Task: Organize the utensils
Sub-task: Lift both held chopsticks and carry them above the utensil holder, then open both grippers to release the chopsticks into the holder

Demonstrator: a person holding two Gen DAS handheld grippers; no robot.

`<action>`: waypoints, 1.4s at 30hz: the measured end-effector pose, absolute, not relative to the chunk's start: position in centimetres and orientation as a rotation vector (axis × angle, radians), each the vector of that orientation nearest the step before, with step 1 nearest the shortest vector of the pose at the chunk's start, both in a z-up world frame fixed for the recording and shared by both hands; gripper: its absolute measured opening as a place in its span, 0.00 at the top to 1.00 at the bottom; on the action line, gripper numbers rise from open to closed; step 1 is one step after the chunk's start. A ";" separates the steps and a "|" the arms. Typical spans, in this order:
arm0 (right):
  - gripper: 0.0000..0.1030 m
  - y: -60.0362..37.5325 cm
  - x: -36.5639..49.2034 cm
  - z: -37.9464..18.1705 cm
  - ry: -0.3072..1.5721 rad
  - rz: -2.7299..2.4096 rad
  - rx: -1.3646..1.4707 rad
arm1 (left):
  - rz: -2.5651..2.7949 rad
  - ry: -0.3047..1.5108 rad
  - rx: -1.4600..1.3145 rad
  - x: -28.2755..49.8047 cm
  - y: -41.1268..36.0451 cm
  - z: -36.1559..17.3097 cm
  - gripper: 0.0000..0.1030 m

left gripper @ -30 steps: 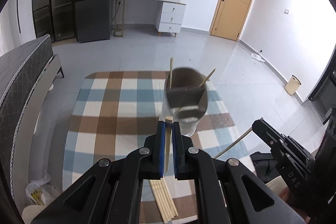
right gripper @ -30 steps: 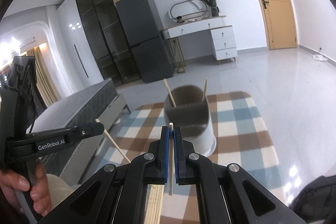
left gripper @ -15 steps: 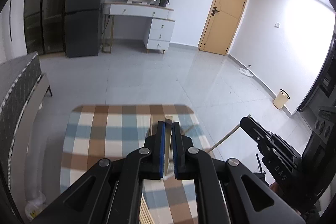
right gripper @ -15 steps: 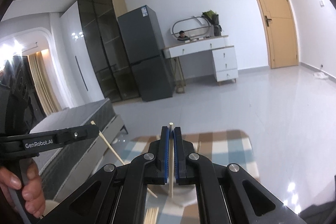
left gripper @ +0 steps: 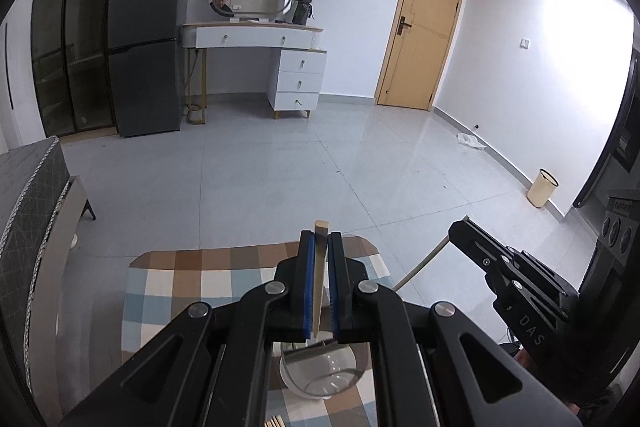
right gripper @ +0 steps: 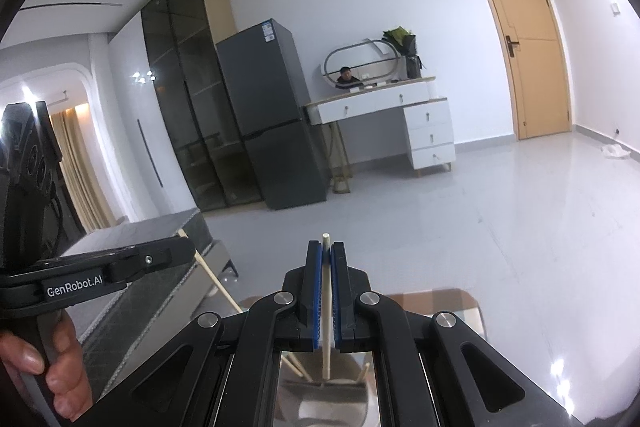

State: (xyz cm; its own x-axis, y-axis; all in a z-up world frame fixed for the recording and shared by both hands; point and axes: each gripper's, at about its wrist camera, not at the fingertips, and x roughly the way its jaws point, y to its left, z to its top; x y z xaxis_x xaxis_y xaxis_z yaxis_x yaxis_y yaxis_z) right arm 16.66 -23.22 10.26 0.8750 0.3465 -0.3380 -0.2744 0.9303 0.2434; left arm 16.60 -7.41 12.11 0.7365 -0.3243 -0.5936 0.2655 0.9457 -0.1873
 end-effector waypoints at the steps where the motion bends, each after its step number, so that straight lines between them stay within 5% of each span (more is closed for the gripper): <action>1: 0.97 -23.3 17.0 10.0 0.392 0.323 0.190 | -0.321 0.674 -0.090 17.0 -7.4 11.6 0.98; 21: 0.93 -23.7 18.8 5.3 0.512 0.320 0.211 | -0.353 0.828 -0.079 18.8 -8.6 7.8 0.98; 23: 0.91 -24.0 18.2 5.3 0.521 0.310 0.218 | -0.337 0.828 -0.060 18.2 -8.7 8.2 0.93; 28: 0.75 -24.7 16.7 5.7 0.524 0.285 0.234 | -0.293 0.798 -0.075 16.7 -7.7 9.3 0.60; 31: 0.65 -24.9 15.4 5.8 0.533 0.283 0.244 | -0.267 0.776 -0.068 15.3 -7.0 10.0 0.59; 36: 0.64 -25.0 13.2 5.6 0.541 0.276 0.260 | -0.221 0.759 -0.073 13.3 -5.9 10.4 0.58; 42: 0.58 -24.3 10.0 6.4 0.516 0.279 0.255 | -0.164 0.735 -0.095 10.4 -4.4 10.4 0.44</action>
State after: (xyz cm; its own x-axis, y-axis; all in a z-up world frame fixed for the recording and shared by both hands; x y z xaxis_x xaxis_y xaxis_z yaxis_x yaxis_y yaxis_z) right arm 10.02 -24.33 6.38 0.8340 0.3237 -0.4468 -0.1967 0.9310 0.3074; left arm 10.39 -4.37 10.45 0.7297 -0.1821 -0.6591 0.1157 0.9829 -0.1436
